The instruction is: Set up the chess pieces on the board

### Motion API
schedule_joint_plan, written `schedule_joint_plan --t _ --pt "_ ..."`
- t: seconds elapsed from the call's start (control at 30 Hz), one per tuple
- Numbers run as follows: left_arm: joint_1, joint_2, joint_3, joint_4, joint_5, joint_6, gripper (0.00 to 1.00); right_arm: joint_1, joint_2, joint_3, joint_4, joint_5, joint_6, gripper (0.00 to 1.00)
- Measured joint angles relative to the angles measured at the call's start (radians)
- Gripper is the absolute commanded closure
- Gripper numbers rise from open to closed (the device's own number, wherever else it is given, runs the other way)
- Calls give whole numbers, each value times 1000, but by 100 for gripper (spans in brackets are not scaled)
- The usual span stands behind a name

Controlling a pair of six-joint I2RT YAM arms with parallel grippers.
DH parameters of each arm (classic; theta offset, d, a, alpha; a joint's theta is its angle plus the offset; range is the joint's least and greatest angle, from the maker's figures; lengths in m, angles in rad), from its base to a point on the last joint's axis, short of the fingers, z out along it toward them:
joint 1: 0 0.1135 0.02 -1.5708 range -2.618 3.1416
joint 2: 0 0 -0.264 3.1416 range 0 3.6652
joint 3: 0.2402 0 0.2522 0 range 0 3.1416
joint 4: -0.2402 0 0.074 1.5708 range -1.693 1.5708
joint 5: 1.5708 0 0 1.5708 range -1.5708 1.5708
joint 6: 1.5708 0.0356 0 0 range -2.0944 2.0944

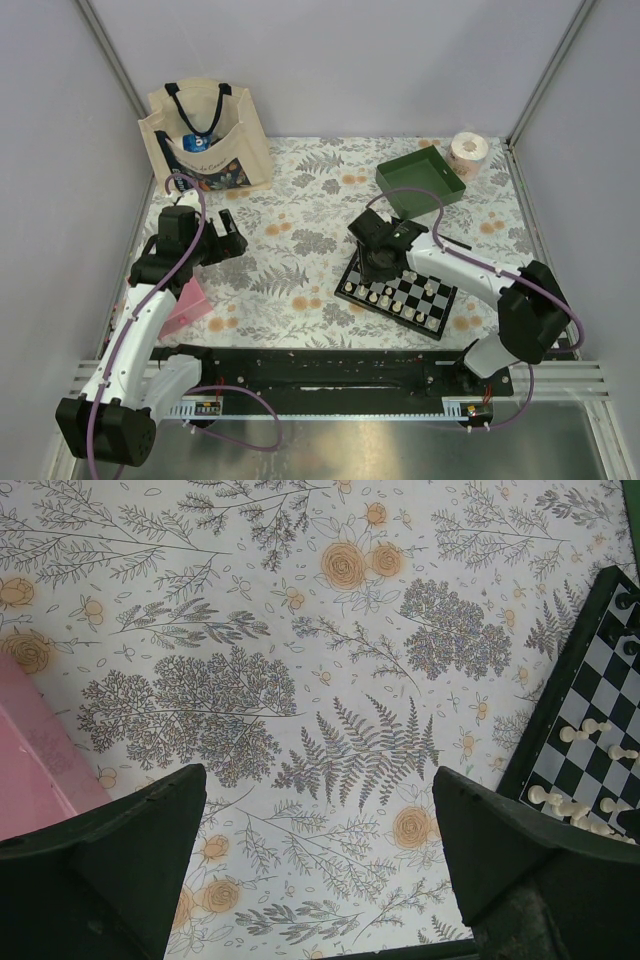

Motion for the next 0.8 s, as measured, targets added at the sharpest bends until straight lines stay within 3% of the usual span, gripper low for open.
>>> schedule_joint_plan --t 0.23,0.8 --pt "0 0 0 0 0 0 1 -21 11 105 -4 18 -19 57" --pt "0 0 0 0 0 0 1 -89 262 242 35 -5 -36 58"
